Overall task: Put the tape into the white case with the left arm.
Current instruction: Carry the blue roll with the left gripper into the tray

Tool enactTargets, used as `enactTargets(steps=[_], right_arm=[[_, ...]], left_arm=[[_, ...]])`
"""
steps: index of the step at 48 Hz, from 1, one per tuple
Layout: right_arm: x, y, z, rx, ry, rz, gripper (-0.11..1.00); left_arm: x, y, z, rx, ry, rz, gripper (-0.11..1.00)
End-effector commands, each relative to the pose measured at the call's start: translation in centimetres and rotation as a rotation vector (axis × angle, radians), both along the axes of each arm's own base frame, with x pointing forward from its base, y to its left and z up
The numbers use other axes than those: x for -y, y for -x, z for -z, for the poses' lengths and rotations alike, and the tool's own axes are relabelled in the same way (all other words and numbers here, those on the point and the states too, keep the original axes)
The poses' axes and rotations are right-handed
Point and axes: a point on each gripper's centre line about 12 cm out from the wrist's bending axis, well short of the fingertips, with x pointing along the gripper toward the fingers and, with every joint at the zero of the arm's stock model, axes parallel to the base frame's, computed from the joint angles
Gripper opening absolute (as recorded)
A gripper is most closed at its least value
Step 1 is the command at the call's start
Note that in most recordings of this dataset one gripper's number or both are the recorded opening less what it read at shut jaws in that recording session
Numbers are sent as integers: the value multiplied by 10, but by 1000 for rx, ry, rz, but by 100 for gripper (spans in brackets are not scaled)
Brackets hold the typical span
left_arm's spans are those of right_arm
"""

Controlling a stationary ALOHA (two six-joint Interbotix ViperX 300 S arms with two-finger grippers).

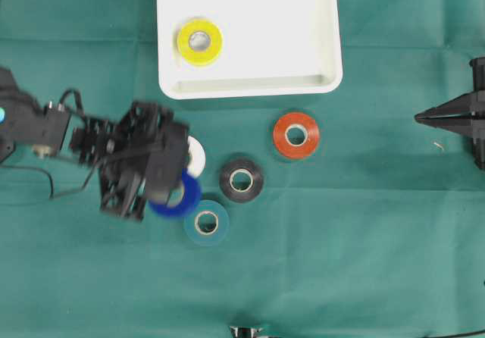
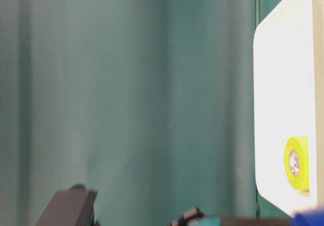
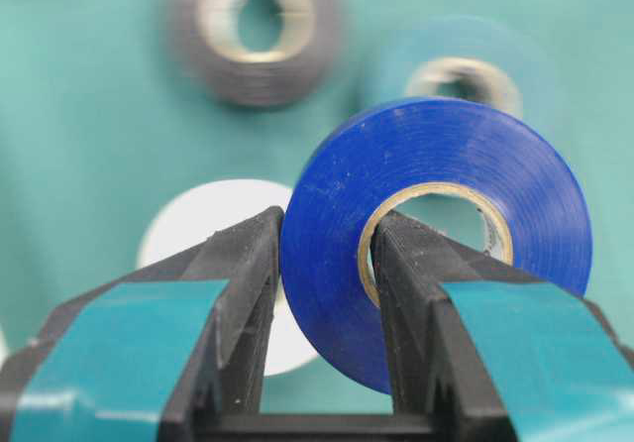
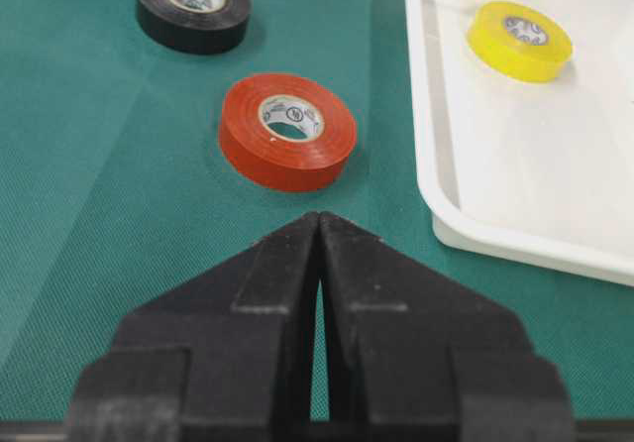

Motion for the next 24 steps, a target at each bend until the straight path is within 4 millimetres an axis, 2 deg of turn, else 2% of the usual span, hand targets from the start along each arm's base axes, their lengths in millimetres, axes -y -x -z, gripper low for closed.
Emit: enactTargets(steps=[1, 9, 24], right_arm=[[0, 0, 1, -2, 2, -2, -9], [0, 0, 2, -4, 2, -2, -9], [0, 0, 1, -2, 3, -3, -9]], left_arm=[[-23, -3, -13, 43, -12, -49, 26], [-61, -5, -14, 55, -89, -70, 26], [-119, -10, -24, 143, -169, -166, 26]])
